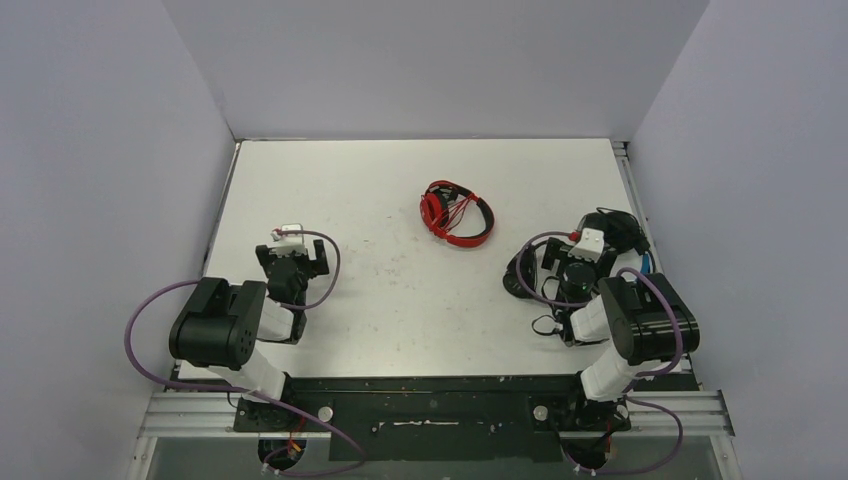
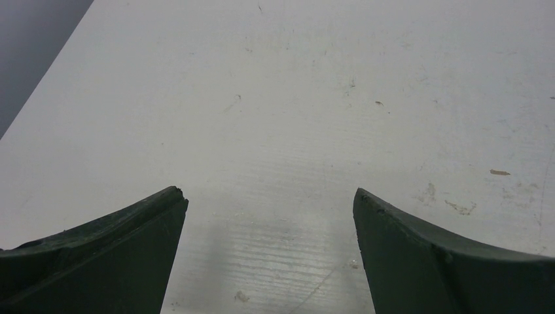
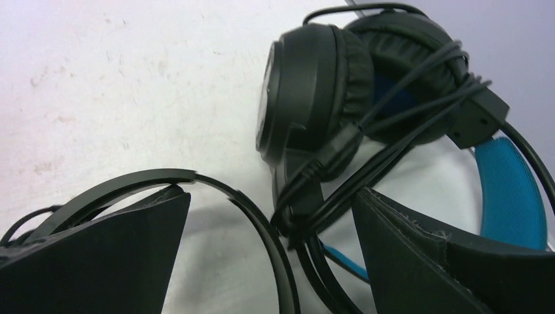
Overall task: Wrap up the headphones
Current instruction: Reset both arms
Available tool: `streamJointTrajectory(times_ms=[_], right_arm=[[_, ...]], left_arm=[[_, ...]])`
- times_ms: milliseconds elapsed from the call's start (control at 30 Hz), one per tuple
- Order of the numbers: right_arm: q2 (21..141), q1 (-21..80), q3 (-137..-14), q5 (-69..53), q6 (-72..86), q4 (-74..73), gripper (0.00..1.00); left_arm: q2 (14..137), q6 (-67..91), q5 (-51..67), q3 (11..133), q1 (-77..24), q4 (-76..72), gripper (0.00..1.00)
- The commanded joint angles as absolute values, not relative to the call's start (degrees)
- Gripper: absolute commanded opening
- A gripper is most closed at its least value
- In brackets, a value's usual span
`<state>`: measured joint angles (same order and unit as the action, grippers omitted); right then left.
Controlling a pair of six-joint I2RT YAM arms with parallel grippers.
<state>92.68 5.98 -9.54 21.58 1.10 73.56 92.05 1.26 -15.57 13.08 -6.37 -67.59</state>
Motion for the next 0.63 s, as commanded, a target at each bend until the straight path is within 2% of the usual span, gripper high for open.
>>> streamJointTrajectory(times_ms=[0, 600], right_arm=[[92.5, 4.4, -13.7, 18.9, 2.5, 71.7, 1.00], [92.4, 4.4, -13.8, 18.8, 2.6, 71.5, 1.00]], left_arm=[[92.3, 1.3, -14.7, 14.1, -6.1, -69.8, 0.97], [92.3, 1.2, -14.6, 14.2, -6.1, -69.7, 0.97]])
